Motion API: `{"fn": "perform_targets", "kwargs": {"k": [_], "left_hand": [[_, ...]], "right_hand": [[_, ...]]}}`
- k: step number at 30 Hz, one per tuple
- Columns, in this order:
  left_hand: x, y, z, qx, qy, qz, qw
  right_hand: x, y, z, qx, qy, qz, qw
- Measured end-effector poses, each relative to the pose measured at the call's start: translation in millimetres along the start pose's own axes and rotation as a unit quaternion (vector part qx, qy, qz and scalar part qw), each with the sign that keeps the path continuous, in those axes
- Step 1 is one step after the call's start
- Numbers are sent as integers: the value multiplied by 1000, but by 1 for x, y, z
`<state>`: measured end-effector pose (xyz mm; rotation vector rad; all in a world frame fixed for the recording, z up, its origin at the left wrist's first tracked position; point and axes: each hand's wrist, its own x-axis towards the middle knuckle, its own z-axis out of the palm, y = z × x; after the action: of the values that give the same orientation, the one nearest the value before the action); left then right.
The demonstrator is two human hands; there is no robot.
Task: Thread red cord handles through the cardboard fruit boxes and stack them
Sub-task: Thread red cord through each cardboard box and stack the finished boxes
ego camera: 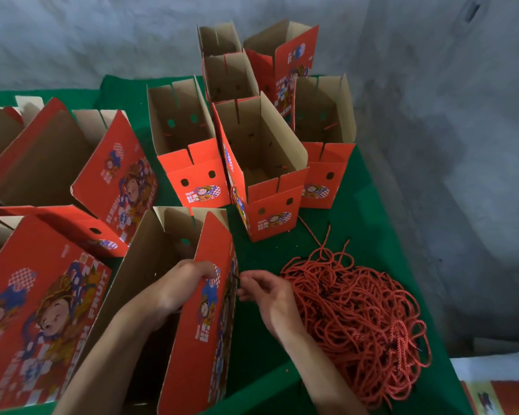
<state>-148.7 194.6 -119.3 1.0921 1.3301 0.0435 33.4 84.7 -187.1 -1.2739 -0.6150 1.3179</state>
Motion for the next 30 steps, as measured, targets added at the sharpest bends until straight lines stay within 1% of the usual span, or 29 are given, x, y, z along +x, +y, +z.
{"fn": "perform_targets", "kwargs": {"k": [3,5,6,9,10,11,13,14,16,18,20,22,23,26,28,30], "left_hand": [[3,-4,-1,-11,33,6,999],[10,-5,-2,-15,63,-6,998],[14,-2,-1,-1,68,-21,997],[17,-12,-6,36,15,-23,999],[21,-14,-8,42,11,-20,999],[24,-12,-10,45,26,-23,998],[33,-12,-11,-13,33,-34,999],[37,-14,-12,-53,23,-22,998],[38,-24,-16,-107,-20,10,994],[33,-26,-13,-126,-35,43,991],[21,-20,-3,-139,-23,67,988],[10,-12,10,-123,-13,95,988],[3,-8,18,-103,5,100,990],[-18,9,30,-61,59,83,993],[-39,15,33,-13,31,91,995],[-52,14,35,48,27,115,992]], "right_hand": [[2,-2,9,18,2,-2,1000],[3,-3,14,23,5,5,1000],[3,-2,15,20,6,10,1000],[5,-2,15,-33,0,12,999],[6,-3,13,-61,-7,7,998],[7,-5,12,-86,-16,0,996],[8,-9,9,-113,-33,-13,993],[9,-11,9,-116,-39,-18,992],[10,-14,8,-118,-39,-20,992],[10,-15,9,-102,-38,-10,994],[10,-14,9,-71,-45,12,996],[9,-13,10,-63,-54,27,996],[10,-12,10,-70,-55,27,996],[15,-12,11,-96,-57,14,994],[18,-12,11,-137,-52,-2,989],[18,-11,8,-180,-53,-27,982]]}}
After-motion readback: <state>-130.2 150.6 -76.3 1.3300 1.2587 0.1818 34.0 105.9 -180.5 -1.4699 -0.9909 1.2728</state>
